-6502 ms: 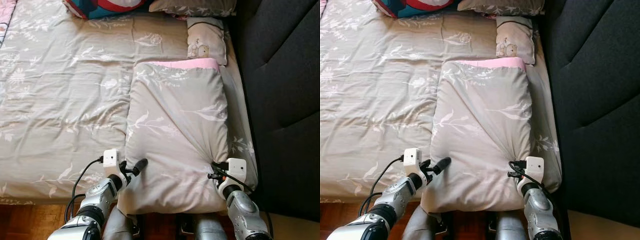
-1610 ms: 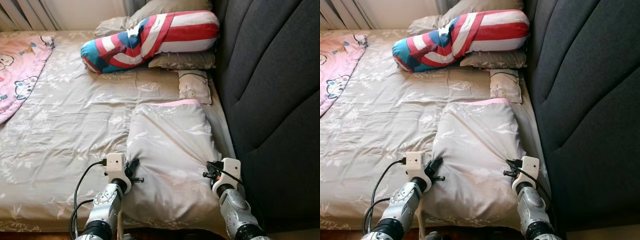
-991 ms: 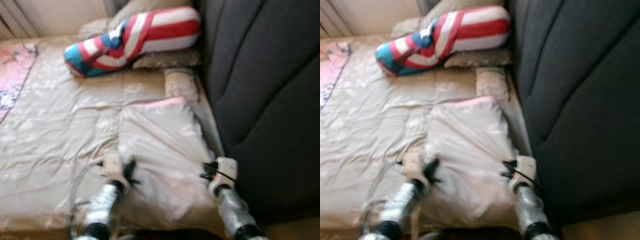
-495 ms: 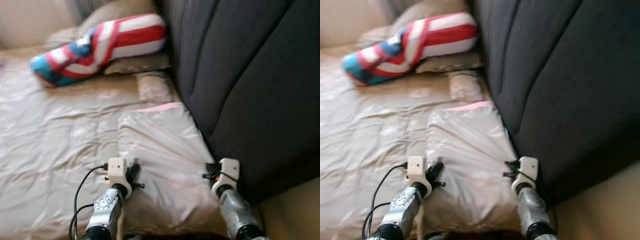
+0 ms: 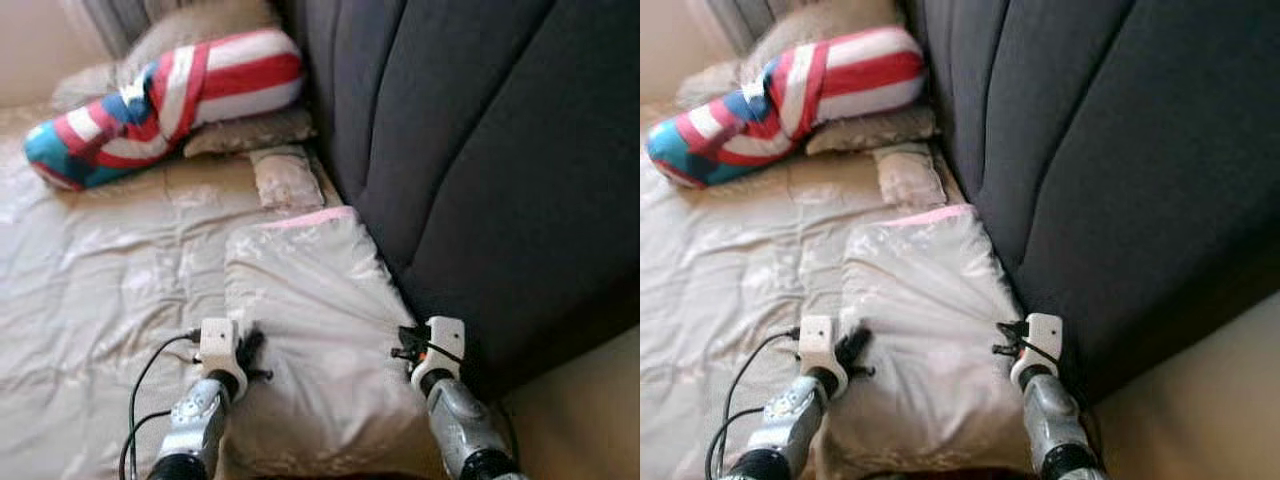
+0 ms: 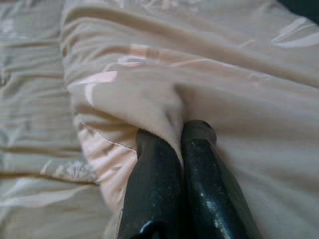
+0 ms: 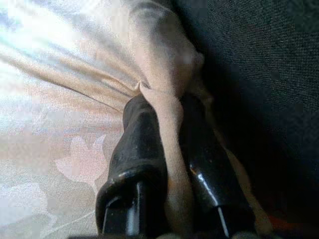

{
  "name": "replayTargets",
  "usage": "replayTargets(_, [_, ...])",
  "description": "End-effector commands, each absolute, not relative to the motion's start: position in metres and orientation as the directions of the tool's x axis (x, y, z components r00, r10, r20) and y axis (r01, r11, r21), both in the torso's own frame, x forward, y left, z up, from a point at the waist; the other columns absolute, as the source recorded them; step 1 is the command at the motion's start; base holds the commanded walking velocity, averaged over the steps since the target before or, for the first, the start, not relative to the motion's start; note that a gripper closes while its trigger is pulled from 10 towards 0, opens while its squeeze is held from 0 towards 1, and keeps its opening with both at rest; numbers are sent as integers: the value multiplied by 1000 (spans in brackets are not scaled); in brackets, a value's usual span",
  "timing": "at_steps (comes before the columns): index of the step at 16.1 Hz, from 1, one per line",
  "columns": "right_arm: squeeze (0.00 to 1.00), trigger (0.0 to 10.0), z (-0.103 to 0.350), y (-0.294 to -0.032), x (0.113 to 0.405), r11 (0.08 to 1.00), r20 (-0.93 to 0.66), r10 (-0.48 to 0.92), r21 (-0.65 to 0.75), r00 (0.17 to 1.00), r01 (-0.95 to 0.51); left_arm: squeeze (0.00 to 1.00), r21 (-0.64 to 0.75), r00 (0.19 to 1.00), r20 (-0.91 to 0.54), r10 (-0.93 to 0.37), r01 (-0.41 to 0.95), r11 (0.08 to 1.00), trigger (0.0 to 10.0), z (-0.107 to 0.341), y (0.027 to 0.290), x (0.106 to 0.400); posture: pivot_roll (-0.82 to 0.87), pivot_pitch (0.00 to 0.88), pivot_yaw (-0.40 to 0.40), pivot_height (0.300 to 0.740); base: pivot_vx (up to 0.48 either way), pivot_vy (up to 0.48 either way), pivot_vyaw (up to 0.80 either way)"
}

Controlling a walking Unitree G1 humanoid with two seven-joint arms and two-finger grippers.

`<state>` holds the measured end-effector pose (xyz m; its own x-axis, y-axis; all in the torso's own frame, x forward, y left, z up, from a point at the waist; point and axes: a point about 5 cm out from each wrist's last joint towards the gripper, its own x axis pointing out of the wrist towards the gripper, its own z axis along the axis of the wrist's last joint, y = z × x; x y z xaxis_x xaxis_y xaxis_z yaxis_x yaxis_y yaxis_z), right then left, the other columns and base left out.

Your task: Clean up the room

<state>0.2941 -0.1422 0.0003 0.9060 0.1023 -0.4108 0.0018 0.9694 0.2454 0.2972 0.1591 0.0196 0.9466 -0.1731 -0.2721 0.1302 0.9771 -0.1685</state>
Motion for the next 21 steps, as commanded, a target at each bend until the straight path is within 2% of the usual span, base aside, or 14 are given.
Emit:
replayTargets(1, [0,10000,2,-149,295,971,-396,89,239,914,9,0,-153,958,-197,-208,179,972,10000,36,147,308,-21,140,-8,740,0,0,0])
replayTargets(14, [0,10000,3,-143,297,972,-402,115,235,908,-20,0,-188,963,-170,-209,176,966,10000,41,143,311,-13,145,5,740,0,0,0])
replayTargets(21, [0,10000,4,-147,298,977,-403,88,213,911,-1,0,-189,961,-169,-219,187,964,10000,42,142,310,-11,152,19,740,297,0,0])
